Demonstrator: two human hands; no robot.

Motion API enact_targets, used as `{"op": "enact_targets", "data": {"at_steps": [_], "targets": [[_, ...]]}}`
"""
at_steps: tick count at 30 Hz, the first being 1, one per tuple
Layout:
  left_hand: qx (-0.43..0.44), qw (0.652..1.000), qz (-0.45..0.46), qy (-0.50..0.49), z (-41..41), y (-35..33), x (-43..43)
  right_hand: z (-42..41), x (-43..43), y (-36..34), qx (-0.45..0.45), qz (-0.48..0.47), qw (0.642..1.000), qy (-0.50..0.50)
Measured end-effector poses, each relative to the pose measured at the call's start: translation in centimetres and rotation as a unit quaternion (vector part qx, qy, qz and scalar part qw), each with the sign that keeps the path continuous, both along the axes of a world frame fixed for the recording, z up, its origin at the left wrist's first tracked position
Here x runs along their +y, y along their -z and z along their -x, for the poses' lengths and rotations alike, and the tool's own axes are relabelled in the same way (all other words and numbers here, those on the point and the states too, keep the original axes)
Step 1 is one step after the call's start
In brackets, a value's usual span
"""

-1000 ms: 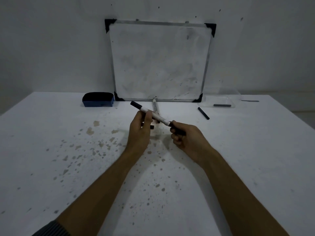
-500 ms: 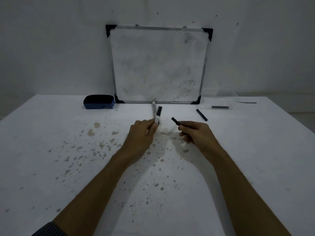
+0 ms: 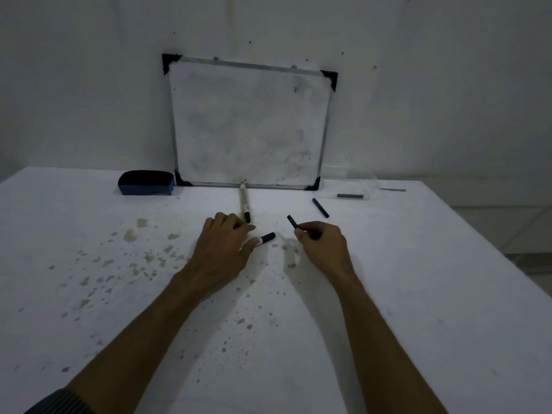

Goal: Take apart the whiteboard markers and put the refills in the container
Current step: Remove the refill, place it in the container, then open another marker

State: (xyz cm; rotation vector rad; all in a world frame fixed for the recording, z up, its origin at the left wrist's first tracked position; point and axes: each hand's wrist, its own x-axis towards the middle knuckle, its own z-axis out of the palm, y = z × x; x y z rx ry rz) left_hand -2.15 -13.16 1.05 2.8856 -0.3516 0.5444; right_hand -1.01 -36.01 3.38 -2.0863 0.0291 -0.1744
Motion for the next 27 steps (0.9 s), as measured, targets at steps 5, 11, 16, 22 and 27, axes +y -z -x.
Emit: {"op": "enact_targets", "data": {"at_steps": [5,11,16,22,27], "targets": [[-0.011,0.996,0.067,0.061,-1.2,-2.6,-4.5,0.5,-3.8,-1.5,-0.018,0.015,0.999,0.026],[0.089,0.991,0.066,0.070,-6.0,-3.0,-11.8,-1.1,-8.7,-3.4,-0.043,0.049,0.996,0.067],[0.140,0.990,0.006,-0.006,-7.6,-1.1,-15.0,-5.1,-11.5,-3.8,-0.059,0.087,0.990,0.090],[0.134,0.990,0.043,0.001,-8.1,0.9,-15.2,-13.1,-12.8,-4.8,-0.095,0.187,0.976,0.060],[0.132,0.991,0.035,0.010,-8.6,0.7,-14.8,-19.5,-12.3,-5.3,-0.050,0.245,0.968,0.022]]}}
